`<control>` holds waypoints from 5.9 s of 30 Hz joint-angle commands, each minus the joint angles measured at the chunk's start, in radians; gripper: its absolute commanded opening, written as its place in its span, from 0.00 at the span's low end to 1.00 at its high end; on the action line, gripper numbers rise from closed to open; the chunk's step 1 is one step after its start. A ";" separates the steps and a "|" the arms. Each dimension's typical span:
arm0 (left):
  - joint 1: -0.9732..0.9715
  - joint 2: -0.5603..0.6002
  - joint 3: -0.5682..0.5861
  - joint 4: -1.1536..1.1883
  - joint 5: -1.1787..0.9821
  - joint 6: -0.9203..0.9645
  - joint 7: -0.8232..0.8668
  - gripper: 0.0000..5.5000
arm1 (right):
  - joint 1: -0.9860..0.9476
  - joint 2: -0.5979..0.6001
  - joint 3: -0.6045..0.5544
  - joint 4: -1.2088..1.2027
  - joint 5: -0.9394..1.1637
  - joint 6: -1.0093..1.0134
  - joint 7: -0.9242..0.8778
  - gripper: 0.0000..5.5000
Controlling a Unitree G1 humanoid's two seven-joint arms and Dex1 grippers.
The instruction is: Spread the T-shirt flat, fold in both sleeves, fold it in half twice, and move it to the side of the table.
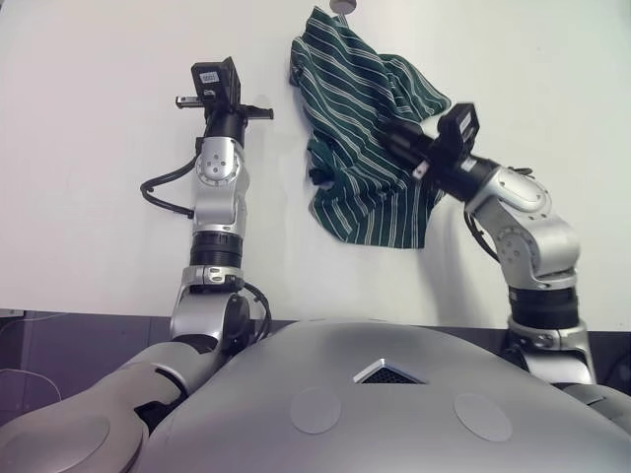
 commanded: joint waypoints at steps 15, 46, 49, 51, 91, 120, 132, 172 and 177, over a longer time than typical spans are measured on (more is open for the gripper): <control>0.037 0.012 -0.009 -0.051 0.014 0.057 0.006 0.00 | -0.299 -0.170 0.179 0.621 -0.428 -0.229 -0.141 0.44; -0.177 0.223 -0.018 0.080 0.040 0.059 -0.188 0.00 | 0.016 -0.210 0.292 0.171 -0.501 -0.069 -0.077 0.28; -0.200 0.272 -0.070 0.107 0.084 -0.014 -0.253 0.00 | -0.011 -0.228 0.277 0.190 -0.492 -0.118 -0.055 0.18; -0.208 0.299 -0.139 0.121 0.122 -0.081 -0.342 0.00 | -0.025 -0.240 0.237 0.191 -0.487 -0.175 -0.048 0.13; -0.224 0.270 -0.203 -0.438 -0.155 0.276 -0.762 0.27 | -1.324 -0.054 -0.145 0.708 -0.278 -0.224 -0.048 0.00; -0.213 0.334 -0.222 -0.282 -0.045 0.210 -0.740 0.27 | -0.542 -0.108 0.145 0.360 -0.073 -0.147 0.504 0.00; -0.087 0.351 -0.243 -0.423 -0.122 0.311 -0.788 0.27 | -1.195 0.074 -0.316 0.535 0.347 0.311 -0.072 0.00; -0.287 0.308 -0.566 -0.251 0.207 0.381 -0.702 0.67 | -1.143 0.144 -0.177 0.571 0.114 0.237 -0.047 0.00; -0.295 0.286 -0.508 -0.009 0.181 0.340 -0.680 0.67 | -1.075 0.105 -0.079 0.667 -0.034 0.109 -0.007 0.00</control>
